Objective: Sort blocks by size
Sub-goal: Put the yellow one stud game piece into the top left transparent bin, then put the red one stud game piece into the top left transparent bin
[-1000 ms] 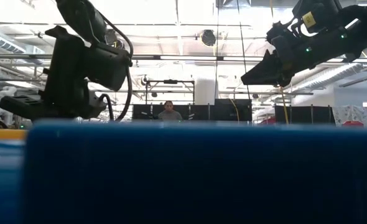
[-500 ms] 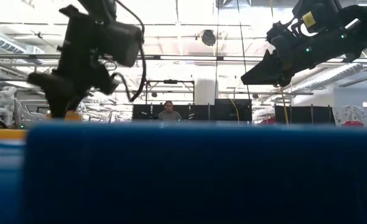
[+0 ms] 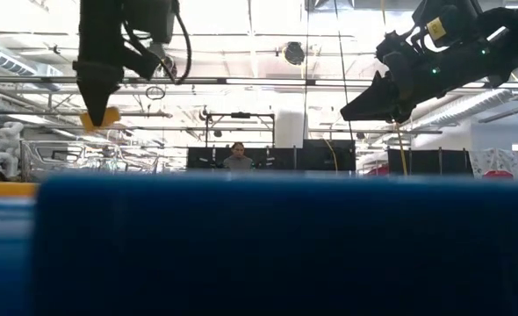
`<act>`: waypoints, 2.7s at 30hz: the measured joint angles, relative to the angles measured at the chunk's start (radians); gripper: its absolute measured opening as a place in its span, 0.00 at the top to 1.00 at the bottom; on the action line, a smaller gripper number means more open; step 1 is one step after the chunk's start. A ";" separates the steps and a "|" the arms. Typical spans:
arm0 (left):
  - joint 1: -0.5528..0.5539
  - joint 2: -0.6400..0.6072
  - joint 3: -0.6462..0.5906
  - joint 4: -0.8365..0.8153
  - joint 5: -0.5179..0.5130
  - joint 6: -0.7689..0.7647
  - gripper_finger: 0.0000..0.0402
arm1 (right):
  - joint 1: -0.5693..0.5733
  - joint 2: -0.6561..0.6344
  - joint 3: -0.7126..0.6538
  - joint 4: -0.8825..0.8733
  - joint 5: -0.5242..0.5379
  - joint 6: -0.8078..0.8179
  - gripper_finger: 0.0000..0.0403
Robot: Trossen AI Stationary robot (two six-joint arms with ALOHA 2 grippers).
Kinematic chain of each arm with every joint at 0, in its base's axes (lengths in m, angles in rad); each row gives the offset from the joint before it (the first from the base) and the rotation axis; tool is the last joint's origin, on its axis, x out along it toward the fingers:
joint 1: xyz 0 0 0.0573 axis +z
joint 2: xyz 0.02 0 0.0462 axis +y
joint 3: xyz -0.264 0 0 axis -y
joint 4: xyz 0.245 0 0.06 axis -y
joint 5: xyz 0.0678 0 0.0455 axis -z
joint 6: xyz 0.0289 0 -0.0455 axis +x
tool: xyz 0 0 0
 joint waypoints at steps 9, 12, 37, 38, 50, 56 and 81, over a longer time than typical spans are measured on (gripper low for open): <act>0.238 -0.047 -0.034 0.115 -0.082 0.029 0.65 | 0.000 0.000 0.000 0.001 0.000 0.000 0.63; 0.319 -0.039 -0.084 0.257 -0.008 0.073 0.65 | 0.000 0.000 0.000 0.000 0.000 0.000 0.63; 0.490 -0.012 -0.131 0.263 0.097 0.192 0.33 | 0.000 0.000 0.000 -0.001 0.001 0.011 0.63; 0.484 -0.012 -0.121 0.249 0.098 0.192 0.33 | 0.000 0.000 0.000 -0.001 0.001 0.011 0.63; 0.303 -0.015 -0.035 0.063 0.102 0.177 0.38 | 0.000 0.000 0.000 -0.001 0.001 0.008 0.63; 0.190 -0.043 -0.035 0.066 0.119 0.099 0.38 | 0.000 0.000 0.000 -0.001 0.001 0.008 0.63; -0.319 -0.066 -0.166 0.039 0.323 -0.151 0.38 | 0.000 0.000 0.000 -0.007 0.005 0.009 0.63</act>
